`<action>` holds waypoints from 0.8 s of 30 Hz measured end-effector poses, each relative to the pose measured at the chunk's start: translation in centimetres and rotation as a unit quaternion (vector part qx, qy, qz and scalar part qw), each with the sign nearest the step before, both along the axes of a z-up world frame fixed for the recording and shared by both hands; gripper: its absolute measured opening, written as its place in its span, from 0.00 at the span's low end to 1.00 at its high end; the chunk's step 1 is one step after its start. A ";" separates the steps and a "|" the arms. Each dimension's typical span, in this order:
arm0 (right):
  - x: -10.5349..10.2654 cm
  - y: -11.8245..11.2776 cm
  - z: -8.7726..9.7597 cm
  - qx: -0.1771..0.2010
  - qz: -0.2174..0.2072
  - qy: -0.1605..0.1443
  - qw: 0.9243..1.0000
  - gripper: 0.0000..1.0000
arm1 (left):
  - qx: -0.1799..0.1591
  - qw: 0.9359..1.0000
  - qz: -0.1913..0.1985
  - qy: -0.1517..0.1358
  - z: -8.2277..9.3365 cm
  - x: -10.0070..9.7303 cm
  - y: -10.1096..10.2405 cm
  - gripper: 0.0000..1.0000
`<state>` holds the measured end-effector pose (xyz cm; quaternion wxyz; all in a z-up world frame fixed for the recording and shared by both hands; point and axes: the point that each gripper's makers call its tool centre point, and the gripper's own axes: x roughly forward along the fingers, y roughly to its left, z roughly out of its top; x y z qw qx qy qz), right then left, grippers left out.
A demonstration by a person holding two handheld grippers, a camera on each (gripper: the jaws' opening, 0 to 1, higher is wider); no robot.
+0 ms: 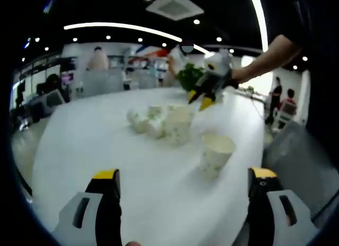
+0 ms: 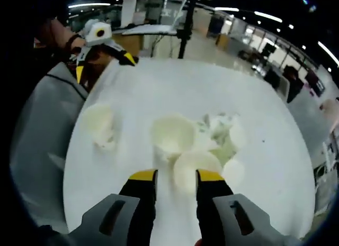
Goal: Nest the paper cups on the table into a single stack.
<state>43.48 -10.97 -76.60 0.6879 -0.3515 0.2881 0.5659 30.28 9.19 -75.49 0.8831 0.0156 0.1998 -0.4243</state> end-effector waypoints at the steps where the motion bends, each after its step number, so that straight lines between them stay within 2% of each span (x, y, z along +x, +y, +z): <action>1: 0.1 0.0 -0.2 -0.002 0.003 0.001 1.000 0.23 | -0.001 1.000 0.000 0.001 0.0 -0.1 0.0 0.98; 7: 0.1 -0.1 -1.1 -0.020 0.023 0.007 1.000 0.18 | 0.000 1.000 0.001 0.003 -0.1 -0.3 -0.3 0.98; 14: -0.4 0.0 -2.0 -0.056 0.066 -0.011 0.996 0.13 | -0.002 1.000 0.000 0.001 -0.2 0.0 -0.2 0.98; 24: -0.1 0.1 -2.4 -0.068 0.073 -0.007 0.995 0.06 | -0.006 1.000 0.001 0.001 -0.6 -0.1 0.1 0.98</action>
